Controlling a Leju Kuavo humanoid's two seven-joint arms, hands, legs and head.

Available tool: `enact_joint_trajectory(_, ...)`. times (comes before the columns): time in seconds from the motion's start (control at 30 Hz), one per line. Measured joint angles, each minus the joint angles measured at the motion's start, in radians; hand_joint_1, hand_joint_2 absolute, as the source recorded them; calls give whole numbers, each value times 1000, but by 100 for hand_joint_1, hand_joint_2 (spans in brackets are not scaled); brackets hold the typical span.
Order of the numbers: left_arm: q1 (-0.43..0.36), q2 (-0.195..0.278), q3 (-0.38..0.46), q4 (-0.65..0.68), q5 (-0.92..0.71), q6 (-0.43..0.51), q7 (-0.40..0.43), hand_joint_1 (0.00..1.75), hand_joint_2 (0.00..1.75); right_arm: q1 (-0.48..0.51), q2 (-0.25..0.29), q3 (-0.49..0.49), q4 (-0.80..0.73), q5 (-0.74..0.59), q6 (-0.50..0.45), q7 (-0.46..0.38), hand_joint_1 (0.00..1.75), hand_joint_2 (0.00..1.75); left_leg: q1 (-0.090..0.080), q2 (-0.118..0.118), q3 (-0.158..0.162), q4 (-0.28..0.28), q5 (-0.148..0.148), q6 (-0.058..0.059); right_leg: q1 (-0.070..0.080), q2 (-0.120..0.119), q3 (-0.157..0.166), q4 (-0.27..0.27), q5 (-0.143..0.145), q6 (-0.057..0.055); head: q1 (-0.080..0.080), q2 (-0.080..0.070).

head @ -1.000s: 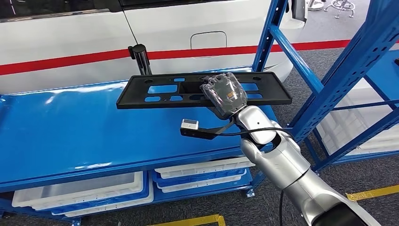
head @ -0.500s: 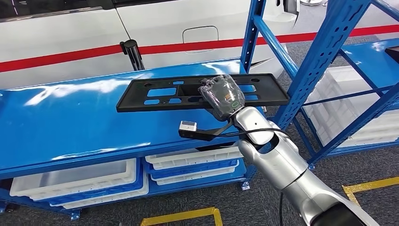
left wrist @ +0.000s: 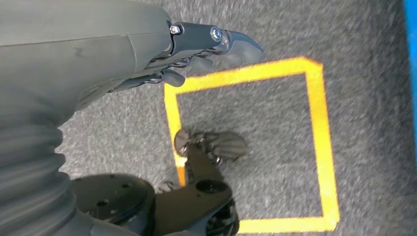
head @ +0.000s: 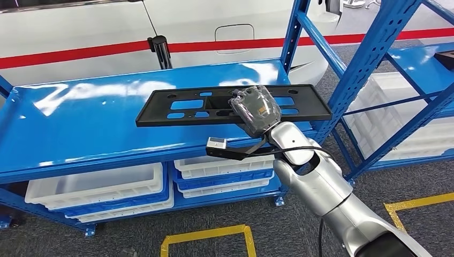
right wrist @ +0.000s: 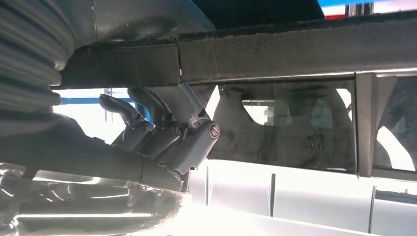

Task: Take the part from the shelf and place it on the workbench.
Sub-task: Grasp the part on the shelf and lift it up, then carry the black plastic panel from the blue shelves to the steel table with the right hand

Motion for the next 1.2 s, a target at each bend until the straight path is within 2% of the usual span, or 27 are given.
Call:
enact_joint_trajectory(0.03, 0, 0, 0, 0, 0, 0, 0, 0, 175, -1, 0, 0, 0, 0, 0, 0, 175, 175, 0, 0, -12, 5, 7, -6, -3, 0, 53, -73, 10, 7, 0, 0)
enact_joint_trajectory(0.1, -1, -1, 0, 0, 0, 0, 1, 0, 175, -2, 1, 0, -2, 2, 1, 0, 175, 175, -2, 0, -32, 17, 19, -18, -1, 2, 132, -194, 12, 5, -1, 0)
enact_joint_trajectory(0.17, 1, -1, 0, 0, -1, 0, 4, 0, 175, -1, 1, -1, -3, 4, 4, 2, 175, 175, -3, -1, -44, 23, 34, -29, 6, 4, 143, -222, 10, -11, -4, 0)
enact_joint_trajectory(0.23, 3, -1, 0, 1, -1, 0, 9, 0, 175, 0, 1, -1, -3, 6, 8, 4, 175, 175, 3, -3, -55, 31, 31, -39, -1, 2, 126, -220, 25, -33, -6, 0)
enact_joint_trajectory(0.27, 4, -1, 0, 1, -1, 1, 11, 0, 175, 0, 2, -1, -3, 6, 9, 5, 175, 175, 6, -4, -65, 52, 4, -45, -4, 1, 118, -221, 34, -46, -6, 0)
enact_joint_trajectory(0.33, 5, -1, 0, 1, -1, 1, 14, 0, 175, -1, 3, -1, -3, 6, 14, 6, 175, 175, 10, -7, -95, 148, -94, -55, -4, -1, 98, -222, 55, -65, -7, 0)
enact_joint_trajectory(0.37, 5, -1, 0, 1, -1, 1, 15, 0, 175, -1, 3, -1, -3, 6, 16, 6, 175, 175, 11, -8, -111, 214, -141, -59, -2, -2, 85, -221, 66, -69, -7, 0)
enact_joint_trajectory(0.4, 5, -1, 0, 1, -1, 0, 16, 0, 175, 1, 3, -1, -3, 7, 18, 6, 175, 175, 13, -8, -120, 272, -169, -62, 0, -2, 71, -221, 77, -69, -7, 0)
enact_joint_trajectory(0.43, 5, -1, 0, 1, -2, 0, 17, 0, 175, 2, 3, 0, -3, 7, 19, 6, 175, 175, 14, -8, -118, 308, -175, -63, 2, -2, 56, -220, 88, -69, -7, 0)
enact_joint_trajectory(0.47, 5, -1, 0, 1, -2, 0, 17, 0, 175, 2, 3, 0, -3, 7, 19, 6, 175, 175, 14, -8, -100, 312, -160, -61, 3, -2, 42, -219, 98, -67, -7, 0)
enact_joint_trajectory(0.53, 3, -1, 0, 1, -1, 1, 18, 0, 175, 1, 3, 0, -3, 7, 20, 6, 175, 175, 13, -10, -13, 224, -117, -50, 4, -1, 19, -219, 118, -63, -7, 0)
enact_joint_trajectory(0.6, 0, 1, 0, 1, 2, 2, 17, 0, 175, -1, 6, 0, -3, 6, 23, 6, 175, 175, 8, -12, 88, 88, -120, -35, 6, -1, 5, -219, 136, -53, -7, 0)
enact_joint_trajectory(0.63, -1, 2, 0, 0, 4, 2, 15, 0, 175, -3, 8, 0, -3, 6, 25, 6, 175, 175, 3, -14, 117, 45, -131, -29, 6, -2, 2, -220, 145, -46, -6, 0)
enact_joint_trajectory(0.67, -1, 3, 0, 0, 6, 2, 14, 0, 175, -3, 11, 0, -3, 6, 27, 6, 175, 175, -1, -13, 127, 22, -137, -23, 5, -4, 0, -223, 154, -38, -6, 0)
enact_joint_trajectory(0.73, 1, 3, 1, 0, 7, 2, 13, 0, 175, -4, 16, 1, -2, 6, 32, 4, 175, 175, -4, -10, 122, 8, -116, -10, 5, -5, -4, -228, 165, -26, -6, 0)
enact_joint_trajectory(0.77, 2, 2, 1, 0, 7, 2, 12, 0, 175, -5, 17, 1, -2, 5, 34, 3, 175, 175, -4, -7, 114, 1, -101, -3, 6, -4, -13, -219, 151, -26, -5, 0)
enact_joint_trajectory(0.83, 2, 1, 1, 0, 9, 3, 12, 0, 175, -7, 17, 1, -1, 4, 36, -1, 175, 175, -1, -3, 90, -7, -70, 8, 5, -3, -44, -136, 71, -41, -4, 0)
enact_joint_trajectory(0.9, 3, 1, 3, 1, 13, 3, 11, 0, 175, -5, 17, 1, 2, 1, 36, -5, 175, 175, -3, -2, 56, -6, -44, 11, 3, -2, -75, -3, -9, -47, -4, 0)
enact_joint_trajectory(0.93, 4, 0, 4, 1, 14, 3, 11, 0, 175, -2, 18, 2, 4, 1, 35, -7, 175, 175, -2, -1, 39, -5, -31, 9, 3, -2, -77, 45, -19, -39, -4, 0)
enact_joint_trajectory(0.97, 4, 0, 5, 1, 15, 3, 11, 0, 175, 2, 19, 3, 6, 2, 35, -8, 175, 175, -2, 0, 21, -4, -18, 7, 3, -2, -66, 66, -10, -27, -4, 0)
enact_joint_trajectory(1.0, 4, 0, 5, 1, 15, 3, 11, 0, 175, 5, 21, 4, 7, 3, 34, -8, 175, 175, -1, 0, 4, -2, -5, 3, 2, -2, -36, 49, 11, -15, -4, 0)
enact_joint_trajectory(1.03, 4, 0, 6, 1, 15, 3, 10, 0, 175, 7, 24, 5, 8, 5, 34, -8, 175, 175, -1, 0, -12, 2, 6, -2, -1, -2, 10, 1, 29, -5, -3, 0)
enact_joint_trajectory(1.07, 4, -1, 7, 1, 16, 3, 10, 0, 175, 8, 28, 7, 8, 7, 34, -8, 175, 175, -2, 0, -28, 8, 15, -8, -1, -2, 67, -71, 31, -1, -3, 0)
enact_joint_trajectory(1.1, 4, -1, 7, 0, 16, 3, 9, 0, 175, 9, 34, 8, 9, 9, 33, -8, 175, 175, -4, 1, -42, 15, 23, -14, 0, -1, 115, -142, 21, -3, -4, 0)
enact_joint_trajectory(1.13, 3, -1, 8, 0, 15, 3, 9, 0, 175, 10, 39, 9, 9, 11, 34, -8, 175, 175, -6, 1, -52, 21, 32, -19, 2, 0, 145, -193, 7, -9, -5, 0)
enact_joint_trajectory(1.17, 4, -1, 8, 0, 14, 3, 10, 0, 175, 13, 43, 11, 10, 13, 34, -8, 175, 175, -7, 1, -61, 23, 42, -23, 6, 2, 158, -222, -4, -17, -7, 0)
enact_joint_trajectory(1.2, 5, -1, 8, 1, 12, 3, 12, 0, 175, 18, 45, 12, 11, 16, 35, -8, 175, 175, -5, 0, -66, 23, 53, -28, 6, 2, 150, -227, -4, -26, -9, 0)
